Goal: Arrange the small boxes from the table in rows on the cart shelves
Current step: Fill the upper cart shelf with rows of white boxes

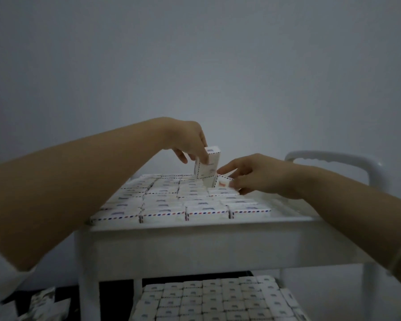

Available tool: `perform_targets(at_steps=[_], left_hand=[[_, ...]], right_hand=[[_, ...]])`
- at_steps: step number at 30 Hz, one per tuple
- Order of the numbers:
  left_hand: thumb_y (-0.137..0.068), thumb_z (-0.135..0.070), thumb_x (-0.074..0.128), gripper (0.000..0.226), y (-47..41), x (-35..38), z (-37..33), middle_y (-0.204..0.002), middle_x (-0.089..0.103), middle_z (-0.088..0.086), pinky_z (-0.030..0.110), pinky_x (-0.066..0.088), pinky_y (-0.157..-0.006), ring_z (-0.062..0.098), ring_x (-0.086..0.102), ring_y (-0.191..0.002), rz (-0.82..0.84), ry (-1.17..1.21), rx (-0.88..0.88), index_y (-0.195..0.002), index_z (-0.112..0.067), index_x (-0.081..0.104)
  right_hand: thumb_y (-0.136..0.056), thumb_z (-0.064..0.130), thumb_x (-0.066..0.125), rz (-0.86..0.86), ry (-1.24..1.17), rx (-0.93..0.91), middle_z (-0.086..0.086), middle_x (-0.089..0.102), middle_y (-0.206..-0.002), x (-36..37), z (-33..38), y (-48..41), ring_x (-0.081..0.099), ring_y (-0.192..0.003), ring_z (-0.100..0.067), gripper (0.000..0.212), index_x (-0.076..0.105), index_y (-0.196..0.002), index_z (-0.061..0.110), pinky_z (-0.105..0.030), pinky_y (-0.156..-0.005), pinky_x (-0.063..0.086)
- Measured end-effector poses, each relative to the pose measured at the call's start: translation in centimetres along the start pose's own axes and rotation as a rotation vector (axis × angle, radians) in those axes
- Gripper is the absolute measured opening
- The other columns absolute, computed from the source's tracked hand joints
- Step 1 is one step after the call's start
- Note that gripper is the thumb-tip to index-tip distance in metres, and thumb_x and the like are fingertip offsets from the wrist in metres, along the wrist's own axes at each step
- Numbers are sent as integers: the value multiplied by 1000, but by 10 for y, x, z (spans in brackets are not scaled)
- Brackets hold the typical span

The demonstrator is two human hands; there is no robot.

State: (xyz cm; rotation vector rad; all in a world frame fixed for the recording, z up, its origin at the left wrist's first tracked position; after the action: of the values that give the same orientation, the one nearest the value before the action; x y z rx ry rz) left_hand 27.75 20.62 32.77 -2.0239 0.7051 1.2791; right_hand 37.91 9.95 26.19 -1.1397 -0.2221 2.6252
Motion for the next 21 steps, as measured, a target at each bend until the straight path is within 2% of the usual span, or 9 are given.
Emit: perform_targets(at_steps=[3,7,9,11,14,15,18,21], left_hand=[[-83,-17,74,32,2,5,-4,-95,69,2,21,58,-65,8,63,-81,0,60,5,-112,-7,65],[-82,-13,75,30,5,17,-14,-93,71,3,23,59,-70,11,67,-85,11,133,45,-110,-6,66],[-81,-10,75,36,6,28,-14,-95,72,5,25,59,-73,11,69,-82,76,109,41,-114,-7,62],[-80,-11,76,41,9,37,-12,-100,72,7,24,57,-74,12,70,-84,150,44,24,-117,-11,57],[-81,-17,76,34,13,36,-12,-102,70,-2,19,47,-75,8,64,-91,164,-49,20,-112,-17,63],[-82,-19,76,30,15,34,-13,-100,67,-6,20,45,-79,9,61,-96,159,-70,19,-109,-19,65],[-85,-21,72,19,17,36,-12,-96,61,-11,34,37,-106,15,53,-115,180,-122,3,-104,-26,69],[-92,-18,61,21,22,38,-10,-107,59,-10,39,30,-113,17,46,-125,199,-152,-13,-108,-27,70]], right_hand=[[-91,1,60,-17,-45,26,-11,69,-106,0,-1,0,65,-76,-8,26,62,-117,6,-13,-63,55],[-90,3,63,-13,-82,2,-3,70,-97,-2,4,5,68,-69,-3,22,68,-111,7,-12,-60,53],[-91,9,65,5,-46,9,2,69,-91,-1,4,8,67,-69,-2,19,72,-108,13,-11,-59,51],[-93,14,62,21,13,29,0,69,-97,1,2,10,66,-78,-6,18,72,-108,17,-10,-59,50],[-96,5,53,-29,24,55,-8,69,-106,-1,1,11,66,-78,-8,20,67,-109,11,-11,-54,50],[-95,1,50,-56,31,61,-10,69,-105,-2,1,11,65,-75,-7,20,65,-107,8,-12,-52,49],[-93,-7,41,-77,122,78,-7,68,-94,-2,2,14,62,-69,-8,26,61,-103,8,-13,-44,47],[-91,-7,37,-82,227,78,-1,64,-91,0,2,16,60,-70,-9,32,57,-109,11,-15,-41,45]])
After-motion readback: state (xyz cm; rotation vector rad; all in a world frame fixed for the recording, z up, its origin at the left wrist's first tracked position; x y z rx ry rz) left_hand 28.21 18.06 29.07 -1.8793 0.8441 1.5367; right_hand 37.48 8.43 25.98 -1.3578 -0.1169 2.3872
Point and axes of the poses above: each hand's wrist, its own y-axis away from the middle knuckle, its own x-axis out of the palm, z = x × y, the point moved 6 cm from there along -y, towards the middle knuckle
